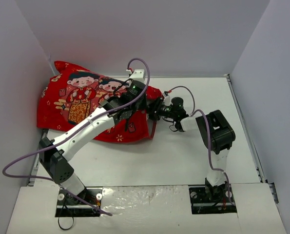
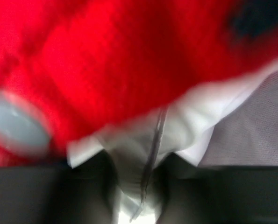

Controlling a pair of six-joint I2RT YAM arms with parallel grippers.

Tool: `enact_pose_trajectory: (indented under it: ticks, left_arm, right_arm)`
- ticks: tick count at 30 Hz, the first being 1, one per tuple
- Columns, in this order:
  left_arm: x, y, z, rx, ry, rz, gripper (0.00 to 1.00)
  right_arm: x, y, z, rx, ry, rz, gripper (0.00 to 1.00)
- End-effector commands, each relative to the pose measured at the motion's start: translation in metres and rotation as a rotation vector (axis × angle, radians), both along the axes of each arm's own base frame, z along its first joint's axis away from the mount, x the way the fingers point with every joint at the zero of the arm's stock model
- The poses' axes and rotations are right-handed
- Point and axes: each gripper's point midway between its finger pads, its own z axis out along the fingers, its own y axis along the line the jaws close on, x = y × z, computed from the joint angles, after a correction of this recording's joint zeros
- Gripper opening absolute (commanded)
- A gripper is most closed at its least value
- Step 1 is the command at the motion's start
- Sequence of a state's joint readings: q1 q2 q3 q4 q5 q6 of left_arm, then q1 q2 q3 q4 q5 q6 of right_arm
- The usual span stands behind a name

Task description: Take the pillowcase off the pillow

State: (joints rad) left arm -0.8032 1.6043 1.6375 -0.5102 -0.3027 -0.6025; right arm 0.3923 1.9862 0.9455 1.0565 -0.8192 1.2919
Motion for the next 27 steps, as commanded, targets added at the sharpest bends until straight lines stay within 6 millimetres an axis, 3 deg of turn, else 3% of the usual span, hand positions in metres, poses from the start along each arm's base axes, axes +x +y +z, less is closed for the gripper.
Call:
enact_pose_trajectory:
  ticks: [1, 3, 6, 8, 10, 11, 12, 13, 14, 15, 16, 18, 19, 20, 22, 23, 27]
  left_arm:
    - [0.000, 0.007, 0.034, -0.091, -0.072, 0.005, 0.02]
    - [0.000, 0.007, 0.028, -0.093, -0.062, -0.005, 0.02]
    - [-0.001, 0.006, 0.022, -0.091, -0.049, -0.024, 0.02]
    - [-0.001, 0.006, 0.014, -0.085, -0.030, -0.036, 0.03]
    - [0.000, 0.010, 0.007, -0.074, -0.008, -0.039, 0.21]
    - [0.000, 0.012, 0.006, -0.070, -0.001, -0.044, 0.50]
    - [-0.001, 0.018, 0.006, -0.044, 0.003, -0.052, 0.62]
    - [0.005, 0.030, 0.011, -0.037, -0.004, -0.030, 0.73]
    - [0.008, 0.040, 0.013, -0.028, -0.006, -0.010, 0.84]
    - [0.008, 0.055, 0.015, -0.015, 0.003, 0.005, 0.86]
    - [0.023, 0.087, 0.016, -0.020, 0.012, 0.076, 0.87]
    - [0.027, 0.112, 0.018, -0.079, 0.045, 0.072, 0.89]
    - [0.040, 0.145, 0.017, -0.101, 0.046, 0.129, 0.90]
    - [0.040, 0.159, 0.006, -0.109, 0.068, 0.140, 0.91]
    - [0.039, 0.181, 0.004, -0.142, 0.074, 0.154, 0.96]
    - [0.043, 0.207, 0.000, -0.152, 0.083, 0.209, 0.97]
    - [0.041, 0.249, -0.037, -0.165, 0.159, 0.276, 0.97]
  right_arm:
    - [0.021, -0.006, 0.048, 0.140, -0.161, -0.035, 0.16]
    - [0.034, -0.027, 0.054, 0.143, -0.191, -0.053, 0.00]
    - [0.048, -0.060, 0.061, 0.137, -0.234, -0.086, 0.00]
    - [0.058, -0.095, 0.059, 0.076, -0.280, -0.103, 0.00]
    - [0.059, -0.123, 0.043, 0.004, -0.237, -0.102, 0.00]
    - [0.057, -0.131, 0.043, -0.064, -0.320, -0.091, 0.00]
    - [0.056, -0.137, 0.039, -0.107, -0.328, -0.081, 0.00]
    - [0.047, -0.145, 0.029, -0.155, -0.266, -0.058, 0.00]
    - [0.045, -0.151, 0.017, -0.267, -0.375, -0.013, 0.00]
    - [0.041, -0.158, 0.007, -0.336, -0.368, 0.010, 0.00]
    - [0.031, -0.162, -0.004, -0.386, -0.305, 0.047, 0.00]
    - [0.031, -0.185, -0.009, -0.460, -0.348, 0.024, 0.00]
    - [0.029, -0.194, -0.014, -0.470, -0.335, 0.010, 0.00]
    - [0.034, -0.215, -0.016, -0.494, -0.324, -0.036, 0.00]
    - [0.032, -0.239, -0.026, -0.545, -0.330, -0.046, 0.00]
    - [0.035, -0.258, -0.028, -0.573, -0.325, -0.080, 0.00]
    - [0.027, -0.285, -0.041, -0.623, -0.306, -0.061, 0.00]
